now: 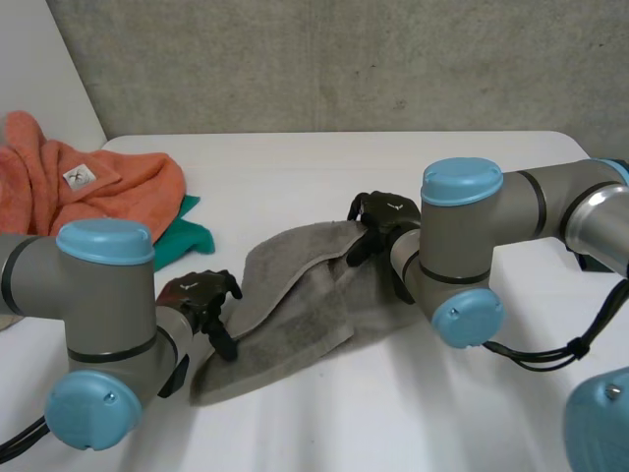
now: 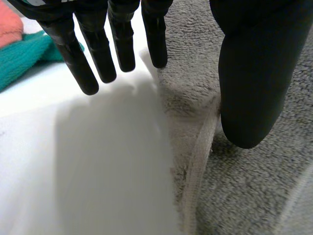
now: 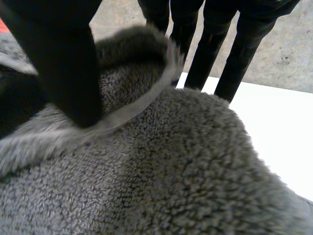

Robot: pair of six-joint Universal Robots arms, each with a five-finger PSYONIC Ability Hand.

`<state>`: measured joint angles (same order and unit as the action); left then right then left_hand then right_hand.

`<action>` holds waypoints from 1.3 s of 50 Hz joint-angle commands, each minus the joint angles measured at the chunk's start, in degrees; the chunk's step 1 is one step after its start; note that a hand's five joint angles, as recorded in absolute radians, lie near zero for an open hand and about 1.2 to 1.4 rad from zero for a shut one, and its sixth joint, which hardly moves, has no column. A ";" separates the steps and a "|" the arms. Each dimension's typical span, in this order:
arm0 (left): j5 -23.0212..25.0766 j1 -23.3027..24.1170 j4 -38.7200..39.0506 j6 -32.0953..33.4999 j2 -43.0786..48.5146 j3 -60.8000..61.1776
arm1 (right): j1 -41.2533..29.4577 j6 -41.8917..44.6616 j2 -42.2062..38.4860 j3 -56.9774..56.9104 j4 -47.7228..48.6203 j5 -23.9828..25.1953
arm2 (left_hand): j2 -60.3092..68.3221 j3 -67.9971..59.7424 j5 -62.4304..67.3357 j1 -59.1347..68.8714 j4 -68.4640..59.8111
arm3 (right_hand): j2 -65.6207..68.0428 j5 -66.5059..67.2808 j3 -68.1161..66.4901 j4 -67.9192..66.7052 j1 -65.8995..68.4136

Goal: Fold the laundry.

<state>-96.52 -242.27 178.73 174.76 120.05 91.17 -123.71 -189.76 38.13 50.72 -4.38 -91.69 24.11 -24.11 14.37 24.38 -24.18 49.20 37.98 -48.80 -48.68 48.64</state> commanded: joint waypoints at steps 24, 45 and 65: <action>-0.95 -0.47 2.41 2.34 -0.60 -13.54 | 8.13 20.55 24.64 13.37 2.36 8.19 | 55.89 -55.89 55.63 55.62 -55.82 | 30.80 32.02 -31.20 -31.32 31.36; 2.82 -3.03 23.34 11.04 -9.13 -34.59 | 12.79 22.42 19.88 -6.69 33.05 19.60 | 55.89 -55.89 55.63 55.62 -55.82 | 30.80 32.02 -31.20 -31.32 31.36; 8.81 -1.98 23.60 15.43 -9.32 4.45 | 16.58 55.88 12.25 8.61 -8.71 33.86 | 55.89 -55.89 55.63 55.62 -55.82 | 30.80 32.02 -31.20 -31.32 31.36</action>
<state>-87.76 -244.54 201.22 189.10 107.12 92.56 -105.10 -148.34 55.62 57.06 -6.95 -54.98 68.54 -68.20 56.55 67.19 -68.99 66.81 56.18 -68.25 -68.73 61.36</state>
